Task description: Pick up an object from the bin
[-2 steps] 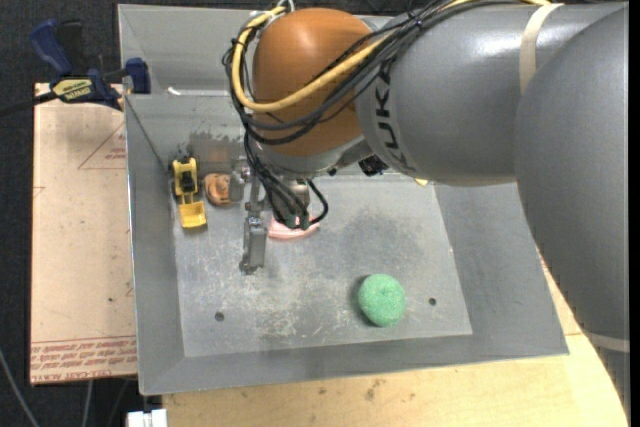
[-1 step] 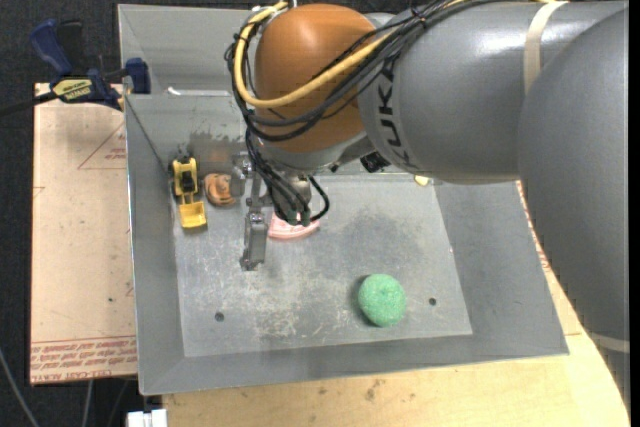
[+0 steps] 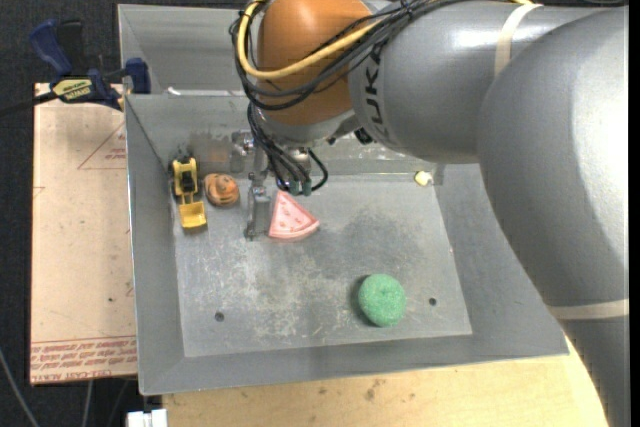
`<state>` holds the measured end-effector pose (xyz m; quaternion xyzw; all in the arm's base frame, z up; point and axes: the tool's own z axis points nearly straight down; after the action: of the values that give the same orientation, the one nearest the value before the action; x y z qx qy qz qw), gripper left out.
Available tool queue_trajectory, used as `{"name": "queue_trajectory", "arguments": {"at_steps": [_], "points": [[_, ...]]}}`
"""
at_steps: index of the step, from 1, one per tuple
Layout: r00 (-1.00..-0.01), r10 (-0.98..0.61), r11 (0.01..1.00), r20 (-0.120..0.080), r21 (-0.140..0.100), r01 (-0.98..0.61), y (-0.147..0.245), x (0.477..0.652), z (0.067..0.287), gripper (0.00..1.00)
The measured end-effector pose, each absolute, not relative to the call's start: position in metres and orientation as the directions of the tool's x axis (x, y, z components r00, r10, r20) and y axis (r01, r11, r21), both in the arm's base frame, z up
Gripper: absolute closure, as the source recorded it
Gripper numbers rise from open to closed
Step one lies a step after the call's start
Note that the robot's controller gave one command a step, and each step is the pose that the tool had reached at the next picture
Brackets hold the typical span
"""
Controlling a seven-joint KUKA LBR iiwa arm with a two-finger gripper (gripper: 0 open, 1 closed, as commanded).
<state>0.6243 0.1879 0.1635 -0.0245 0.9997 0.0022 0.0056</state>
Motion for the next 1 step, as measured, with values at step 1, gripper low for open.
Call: {"name": "queue_trajectory", "arguments": {"at_steps": [1], "points": [[-0.993,-0.115,0.993,-0.003,0.0,-0.115,0.1845,0.6383,0.1401,0.0]]}}
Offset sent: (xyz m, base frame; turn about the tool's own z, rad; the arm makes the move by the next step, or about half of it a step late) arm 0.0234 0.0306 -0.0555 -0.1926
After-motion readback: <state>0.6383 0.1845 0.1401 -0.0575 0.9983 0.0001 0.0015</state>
